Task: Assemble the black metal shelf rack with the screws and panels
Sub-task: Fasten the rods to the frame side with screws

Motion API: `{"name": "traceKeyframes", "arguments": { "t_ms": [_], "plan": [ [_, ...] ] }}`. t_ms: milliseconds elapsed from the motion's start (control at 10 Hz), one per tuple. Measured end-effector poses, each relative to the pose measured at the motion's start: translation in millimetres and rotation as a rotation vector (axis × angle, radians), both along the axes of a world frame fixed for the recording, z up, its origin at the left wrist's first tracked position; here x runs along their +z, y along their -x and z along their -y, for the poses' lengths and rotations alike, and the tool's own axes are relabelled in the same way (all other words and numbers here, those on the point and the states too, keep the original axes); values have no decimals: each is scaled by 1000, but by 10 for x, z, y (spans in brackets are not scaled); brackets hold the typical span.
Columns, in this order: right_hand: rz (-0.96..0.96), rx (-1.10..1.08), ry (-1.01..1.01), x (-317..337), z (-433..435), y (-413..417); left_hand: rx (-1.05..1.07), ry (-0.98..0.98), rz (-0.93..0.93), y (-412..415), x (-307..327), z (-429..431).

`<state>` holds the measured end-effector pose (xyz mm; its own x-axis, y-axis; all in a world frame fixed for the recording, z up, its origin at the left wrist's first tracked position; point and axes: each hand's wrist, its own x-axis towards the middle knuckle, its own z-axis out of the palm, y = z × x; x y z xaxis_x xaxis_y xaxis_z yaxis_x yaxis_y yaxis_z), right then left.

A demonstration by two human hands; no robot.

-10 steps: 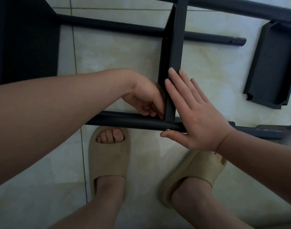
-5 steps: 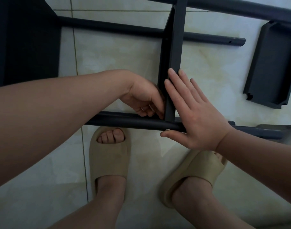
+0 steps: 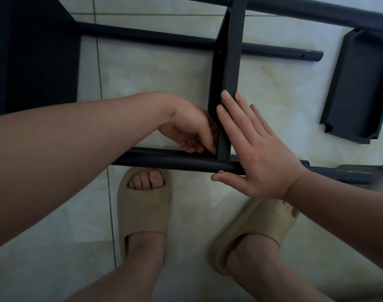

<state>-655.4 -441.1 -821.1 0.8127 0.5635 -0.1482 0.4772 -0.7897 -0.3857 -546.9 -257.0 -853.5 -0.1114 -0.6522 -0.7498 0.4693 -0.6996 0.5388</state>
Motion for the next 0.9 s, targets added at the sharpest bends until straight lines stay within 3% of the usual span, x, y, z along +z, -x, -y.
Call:
{"name": "traceKeyframes", "arguments": {
  "t_ms": [900],
  "plan": [
    [0,-4,1,5,-5,2,39,-2,28,71,-46,14]
  ]
}}
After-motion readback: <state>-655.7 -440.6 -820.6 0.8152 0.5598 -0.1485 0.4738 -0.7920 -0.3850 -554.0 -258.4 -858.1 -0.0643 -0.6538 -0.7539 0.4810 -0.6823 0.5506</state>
